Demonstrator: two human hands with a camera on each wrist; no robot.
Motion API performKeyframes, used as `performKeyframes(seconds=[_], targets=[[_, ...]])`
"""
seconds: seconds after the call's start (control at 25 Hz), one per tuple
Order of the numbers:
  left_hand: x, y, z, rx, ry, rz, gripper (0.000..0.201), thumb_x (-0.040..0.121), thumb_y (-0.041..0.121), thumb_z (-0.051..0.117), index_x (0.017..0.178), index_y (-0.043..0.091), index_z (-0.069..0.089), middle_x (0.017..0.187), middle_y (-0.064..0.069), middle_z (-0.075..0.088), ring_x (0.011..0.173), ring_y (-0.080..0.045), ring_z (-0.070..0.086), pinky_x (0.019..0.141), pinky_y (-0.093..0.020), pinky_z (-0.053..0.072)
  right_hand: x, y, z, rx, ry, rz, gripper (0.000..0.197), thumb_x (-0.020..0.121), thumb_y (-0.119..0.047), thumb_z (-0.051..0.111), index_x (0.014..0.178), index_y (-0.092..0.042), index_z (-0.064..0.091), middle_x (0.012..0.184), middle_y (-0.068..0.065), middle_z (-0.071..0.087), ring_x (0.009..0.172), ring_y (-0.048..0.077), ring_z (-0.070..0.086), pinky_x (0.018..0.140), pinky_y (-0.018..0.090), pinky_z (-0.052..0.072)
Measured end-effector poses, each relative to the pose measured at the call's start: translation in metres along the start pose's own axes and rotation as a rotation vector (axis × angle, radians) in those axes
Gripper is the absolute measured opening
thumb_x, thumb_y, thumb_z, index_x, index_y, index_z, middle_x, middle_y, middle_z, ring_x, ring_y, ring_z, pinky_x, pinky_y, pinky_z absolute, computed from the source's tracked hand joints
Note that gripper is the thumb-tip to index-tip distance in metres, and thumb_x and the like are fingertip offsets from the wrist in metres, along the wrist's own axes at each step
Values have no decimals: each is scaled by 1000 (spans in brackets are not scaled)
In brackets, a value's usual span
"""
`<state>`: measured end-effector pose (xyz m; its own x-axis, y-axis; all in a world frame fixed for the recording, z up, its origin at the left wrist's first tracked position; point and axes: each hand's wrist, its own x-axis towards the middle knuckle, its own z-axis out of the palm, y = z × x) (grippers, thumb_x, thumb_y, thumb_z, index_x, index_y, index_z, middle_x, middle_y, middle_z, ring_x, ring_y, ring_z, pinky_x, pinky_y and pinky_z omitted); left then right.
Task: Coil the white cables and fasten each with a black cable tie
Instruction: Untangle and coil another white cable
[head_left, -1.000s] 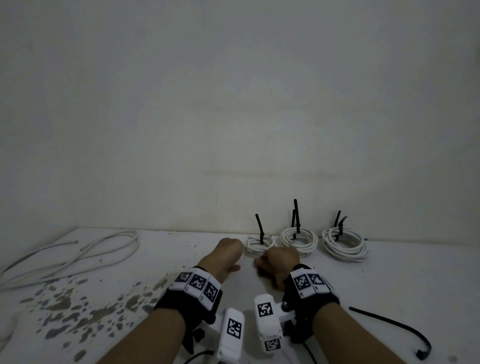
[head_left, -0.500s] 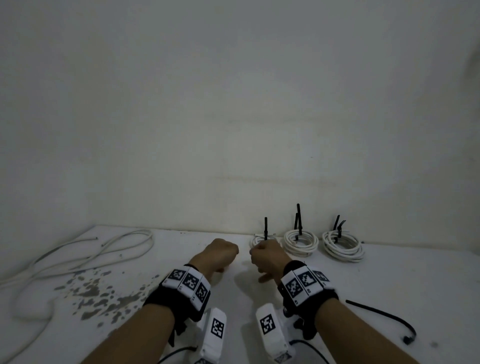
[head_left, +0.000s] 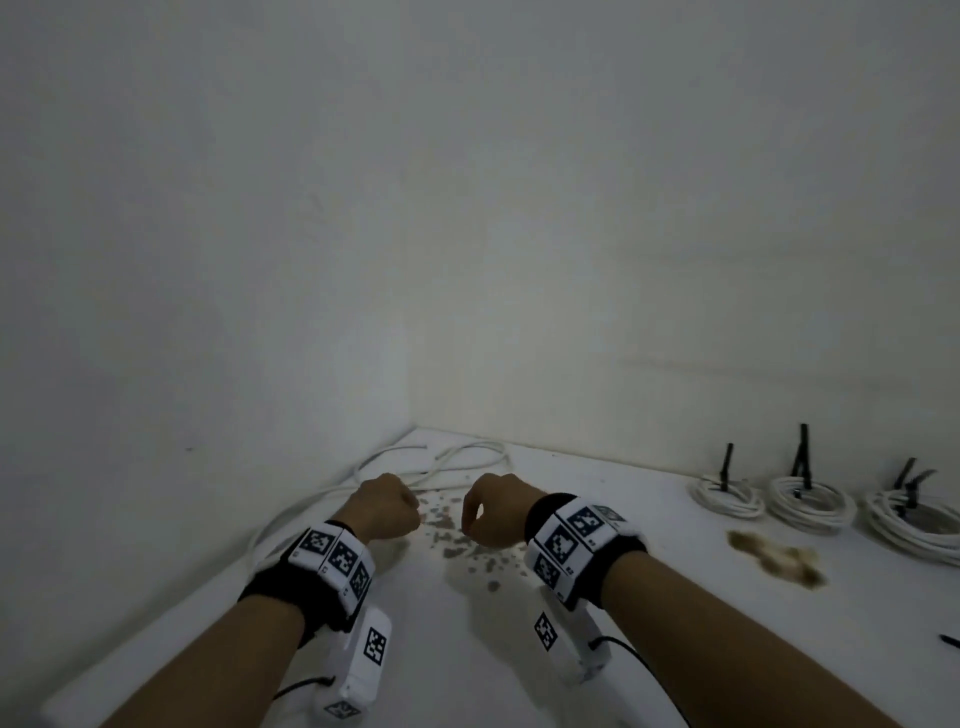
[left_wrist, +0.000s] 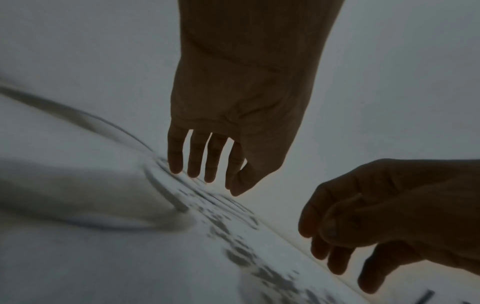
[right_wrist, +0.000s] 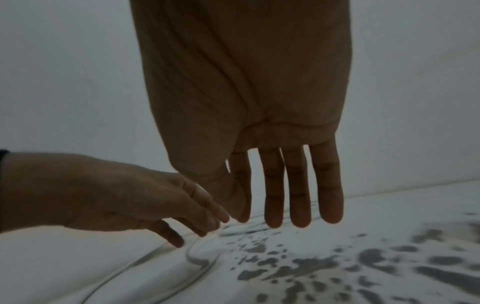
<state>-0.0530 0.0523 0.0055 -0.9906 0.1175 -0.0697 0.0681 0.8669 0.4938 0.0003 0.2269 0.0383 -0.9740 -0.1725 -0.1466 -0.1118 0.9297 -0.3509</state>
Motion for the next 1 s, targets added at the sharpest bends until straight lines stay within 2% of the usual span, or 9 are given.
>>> performKeyframes(seconds=[0.12, 0.28, 0.44, 0.56, 0.68, 0.8, 0.88, 0.92, 1.0], targets=[[-9, -63, -21, 63, 29, -93, 22, 88, 22, 62, 110, 19, 62, 116, -3, 57, 122, -22, 55, 87, -20, 42, 33, -43, 32, -104, -18, -38, 34, 95, -27, 58, 120, -4, 64, 127, 17, 62, 112, 32, 62, 91, 36, 54], [-8, -114, -27, 59, 130, -182, 44, 87, 26, 60, 129, 18, 54, 138, -6, 49, 127, -24, 48, 101, -26, 40, 58, -75, 65, -216, 17, -54, 57, 100, -48, 47, 137, -5, 49, 143, 19, 48, 128, 34, 50, 100, 37, 42], [-5, -134, -25, 114, 89, -217, 52, 89, 29, 58, 137, 13, 46, 141, -11, 45, 129, -27, 45, 104, -28, 40, 70, -74, 77, -284, 56, -104, 36, 96, -28, 59, 125, -7, 59, 133, 16, 57, 119, 31, 56, 90, 32, 46], [-1, -136, -27, 118, 29, -224, 54, 84, 33, 58, 133, 15, 50, 139, -9, 47, 129, -26, 46, 102, -26, 40, 68, -74, 64, -229, 27, -111, 28, 94, -20, 59, 116, -5, 65, 126, 14, 62, 113, 30, 61, 83, 30, 48], [1, -120, -31, 67, 14, -163, 49, 74, 40, 60, 119, 24, 56, 127, 1, 52, 131, -24, 45, 97, -21, 38, 46, -77, 16, -47, 24, -177, 24, 97, -15, 51, 107, 1, 65, 109, 16, 69, 97, 32, 69, 73, 29, 51], [3, -79, -25, -43, 91, 13, 84, 81, 46, 73, 149, 17, 34, 150, -5, 41, 136, -23, 40, 106, -27, 35, 6, -76, -46, 59, 23, -223, 20, 96, -11, 50, 96, -1, 67, 82, 8, 74, 65, 22, 69, 70, 33, 56], [1, -40, -23, -188, 144, 114, 105, 74, 55, 77, 154, 18, 20, 154, -6, 37, 137, -25, 39, 108, -31, 36, -25, -74, -81, 121, 74, -256, 20, 95, -6, 48, 95, 0, 67, 75, 6, 70, 59, 20, 65, 68, 34, 55], [1, -19, -21, -246, 146, 159, 105, 74, 59, 75, 155, 21, 20, 154, -5, 37, 136, -25, 40, 109, -34, 36, -42, -72, -97, 176, 128, -271, 20, 95, -4, 46, 93, -1, 66, 73, 6, 69, 57, 19, 64, 67, 34, 55], [-3, 18, -15, -240, 61, 203, 84, 83, 65, 61, 150, 22, 35, 150, -4, 43, 133, -23, 45, 108, -34, 39, -74, -66, -126, 314, 287, -294, 22, 96, -3, 45, 89, -2, 66, 69, 6, 66, 54, 18, 63, 63, 31, 54]])
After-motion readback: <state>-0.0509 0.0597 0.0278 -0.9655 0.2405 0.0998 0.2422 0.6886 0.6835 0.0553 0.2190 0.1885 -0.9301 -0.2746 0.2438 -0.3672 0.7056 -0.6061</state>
